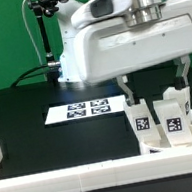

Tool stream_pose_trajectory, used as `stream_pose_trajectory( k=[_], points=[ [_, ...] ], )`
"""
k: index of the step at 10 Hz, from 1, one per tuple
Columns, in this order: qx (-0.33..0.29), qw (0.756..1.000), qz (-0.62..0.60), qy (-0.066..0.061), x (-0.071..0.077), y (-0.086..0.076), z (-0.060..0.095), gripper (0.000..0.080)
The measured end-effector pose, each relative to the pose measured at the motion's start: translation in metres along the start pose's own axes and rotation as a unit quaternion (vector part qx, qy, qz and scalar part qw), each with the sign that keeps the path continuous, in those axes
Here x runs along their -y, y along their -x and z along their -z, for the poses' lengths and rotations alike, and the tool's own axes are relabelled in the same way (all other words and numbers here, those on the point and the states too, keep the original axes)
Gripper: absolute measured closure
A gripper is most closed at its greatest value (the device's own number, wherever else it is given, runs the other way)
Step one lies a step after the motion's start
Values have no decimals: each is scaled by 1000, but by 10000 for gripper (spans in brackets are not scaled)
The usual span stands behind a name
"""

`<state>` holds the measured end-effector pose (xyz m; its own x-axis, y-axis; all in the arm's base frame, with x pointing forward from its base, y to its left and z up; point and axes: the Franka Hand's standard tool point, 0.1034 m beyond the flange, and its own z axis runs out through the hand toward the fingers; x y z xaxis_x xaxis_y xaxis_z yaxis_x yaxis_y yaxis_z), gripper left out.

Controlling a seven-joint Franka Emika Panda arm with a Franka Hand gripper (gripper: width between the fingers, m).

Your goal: Assemble stool

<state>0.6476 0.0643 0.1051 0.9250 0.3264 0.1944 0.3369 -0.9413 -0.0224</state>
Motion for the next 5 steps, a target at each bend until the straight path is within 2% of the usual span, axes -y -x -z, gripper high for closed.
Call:
stream_pose_trajectory(
  k=[1, 5],
  points=[
    [14, 999, 32, -4, 2, 3, -2, 151],
    [24, 985, 170, 8, -11, 4, 1, 151]
  ],
)
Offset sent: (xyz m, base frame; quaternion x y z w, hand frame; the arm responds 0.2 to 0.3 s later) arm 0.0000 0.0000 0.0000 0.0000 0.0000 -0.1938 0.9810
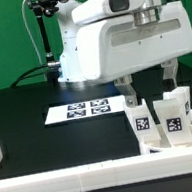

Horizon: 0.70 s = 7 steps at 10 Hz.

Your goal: Assemble stool

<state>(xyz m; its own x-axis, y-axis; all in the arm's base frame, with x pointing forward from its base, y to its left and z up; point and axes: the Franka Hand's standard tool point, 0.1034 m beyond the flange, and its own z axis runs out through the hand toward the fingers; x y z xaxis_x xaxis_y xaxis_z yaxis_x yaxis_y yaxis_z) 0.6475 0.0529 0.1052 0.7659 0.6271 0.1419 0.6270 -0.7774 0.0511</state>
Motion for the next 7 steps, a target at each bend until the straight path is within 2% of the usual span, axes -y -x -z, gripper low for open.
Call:
stream_pose_trajectory(
  k=[2, 6, 7],
  points=[
    [20, 996, 81, -3, 2, 4, -5, 151],
    [54, 975, 214, -6, 17, -6, -14, 151],
    [55, 971, 233, -3, 17, -7, -14, 151]
  ],
)
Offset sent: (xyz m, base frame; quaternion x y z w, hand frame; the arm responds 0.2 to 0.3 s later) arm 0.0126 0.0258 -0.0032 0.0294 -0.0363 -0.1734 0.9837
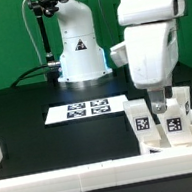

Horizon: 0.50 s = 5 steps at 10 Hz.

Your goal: Assemble stool

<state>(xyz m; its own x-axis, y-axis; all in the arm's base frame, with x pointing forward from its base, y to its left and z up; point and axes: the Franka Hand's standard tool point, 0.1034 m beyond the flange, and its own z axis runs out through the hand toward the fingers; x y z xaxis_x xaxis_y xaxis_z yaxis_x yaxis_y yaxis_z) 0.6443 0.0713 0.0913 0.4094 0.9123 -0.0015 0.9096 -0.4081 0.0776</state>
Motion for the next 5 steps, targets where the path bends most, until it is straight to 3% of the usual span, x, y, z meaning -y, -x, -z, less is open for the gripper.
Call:
stream_pose_trajectory(
  k=[5],
  points=[
    [3, 1000, -21, -6, 2, -2, -7, 151]
  ],
)
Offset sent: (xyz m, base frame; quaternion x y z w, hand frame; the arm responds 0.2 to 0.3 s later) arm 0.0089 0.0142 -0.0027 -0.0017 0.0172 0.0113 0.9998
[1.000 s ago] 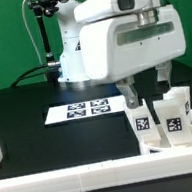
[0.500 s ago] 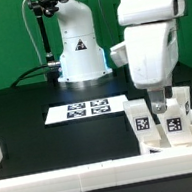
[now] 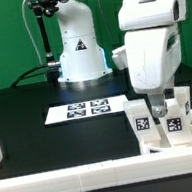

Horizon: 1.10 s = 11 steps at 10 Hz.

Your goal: Assemble stool

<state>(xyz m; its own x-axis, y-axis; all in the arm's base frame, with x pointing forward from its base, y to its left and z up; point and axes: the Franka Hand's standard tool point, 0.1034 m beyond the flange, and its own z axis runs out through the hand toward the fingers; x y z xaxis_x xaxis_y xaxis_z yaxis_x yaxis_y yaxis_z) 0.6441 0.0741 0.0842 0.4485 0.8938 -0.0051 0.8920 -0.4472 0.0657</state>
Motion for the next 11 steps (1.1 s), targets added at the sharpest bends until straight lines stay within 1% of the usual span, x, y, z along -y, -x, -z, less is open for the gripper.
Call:
stream_pose_trajectory(
  k=[1, 2, 3, 4, 5, 8, 9, 11],
  points=[
    [0, 1000, -5, 0, 0, -2, -1, 151],
    [-1, 1000, -12, 0, 0, -3, -1, 174],
    [0, 1000, -20, -1, 1, -3, -2, 304],
    [0, 1000, -21, -1, 0, -2, -2, 304],
    [0, 1000, -21, -1, 0, -2, -2, 464],
    [0, 999, -41, -1, -1, -1, -2, 463],
    [-2, 998, -59, -2, -3, 3, -3, 463],
    [-5, 988, -156, -7, -3, 4, -3, 463]
  ],
)
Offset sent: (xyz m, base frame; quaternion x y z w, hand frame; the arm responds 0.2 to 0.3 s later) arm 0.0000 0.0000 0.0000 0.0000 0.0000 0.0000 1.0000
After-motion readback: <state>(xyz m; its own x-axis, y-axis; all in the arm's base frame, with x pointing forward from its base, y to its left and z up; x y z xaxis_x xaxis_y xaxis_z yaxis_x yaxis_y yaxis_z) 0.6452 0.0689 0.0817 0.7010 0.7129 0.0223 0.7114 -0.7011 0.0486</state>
